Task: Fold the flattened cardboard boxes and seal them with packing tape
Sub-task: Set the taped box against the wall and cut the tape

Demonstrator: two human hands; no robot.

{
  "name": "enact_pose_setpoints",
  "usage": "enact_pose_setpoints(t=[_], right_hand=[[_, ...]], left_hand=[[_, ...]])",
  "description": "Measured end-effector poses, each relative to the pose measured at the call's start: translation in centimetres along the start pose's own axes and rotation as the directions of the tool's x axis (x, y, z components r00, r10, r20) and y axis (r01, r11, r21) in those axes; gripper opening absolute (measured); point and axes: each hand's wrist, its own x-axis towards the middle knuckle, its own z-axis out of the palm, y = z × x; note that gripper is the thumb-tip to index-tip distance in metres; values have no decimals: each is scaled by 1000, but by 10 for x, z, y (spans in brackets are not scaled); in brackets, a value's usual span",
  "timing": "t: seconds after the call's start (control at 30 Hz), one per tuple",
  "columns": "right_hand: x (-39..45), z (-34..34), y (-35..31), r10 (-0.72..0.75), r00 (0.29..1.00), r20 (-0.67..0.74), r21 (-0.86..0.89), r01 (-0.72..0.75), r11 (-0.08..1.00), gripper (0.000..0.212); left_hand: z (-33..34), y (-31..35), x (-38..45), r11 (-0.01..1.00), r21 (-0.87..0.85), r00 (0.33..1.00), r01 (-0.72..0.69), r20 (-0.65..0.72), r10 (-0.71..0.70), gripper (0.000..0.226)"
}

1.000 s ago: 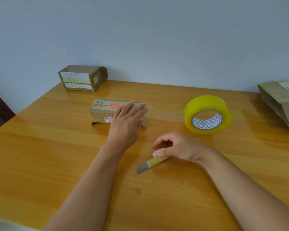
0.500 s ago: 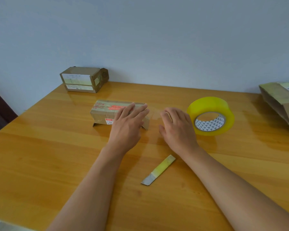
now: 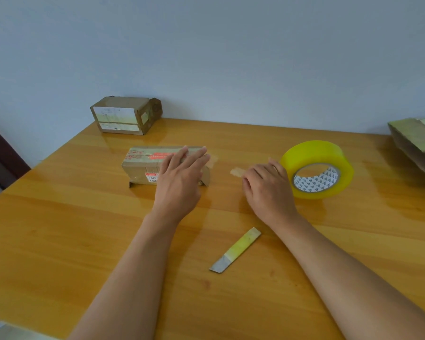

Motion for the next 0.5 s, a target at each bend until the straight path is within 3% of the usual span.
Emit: enact_pose_setpoints(t=[0.23, 0.5], right_hand=[[0, 0, -12, -50, 942, 331, 1, 52, 999, 10], [1, -18, -15, -66, 843, 534, 48, 48, 998, 47]], left_hand=[[2, 2, -1, 1000, 25, 1000, -5, 7, 5, 47], [1, 3, -1, 1000, 21, 1000, 5, 25, -6, 48]])
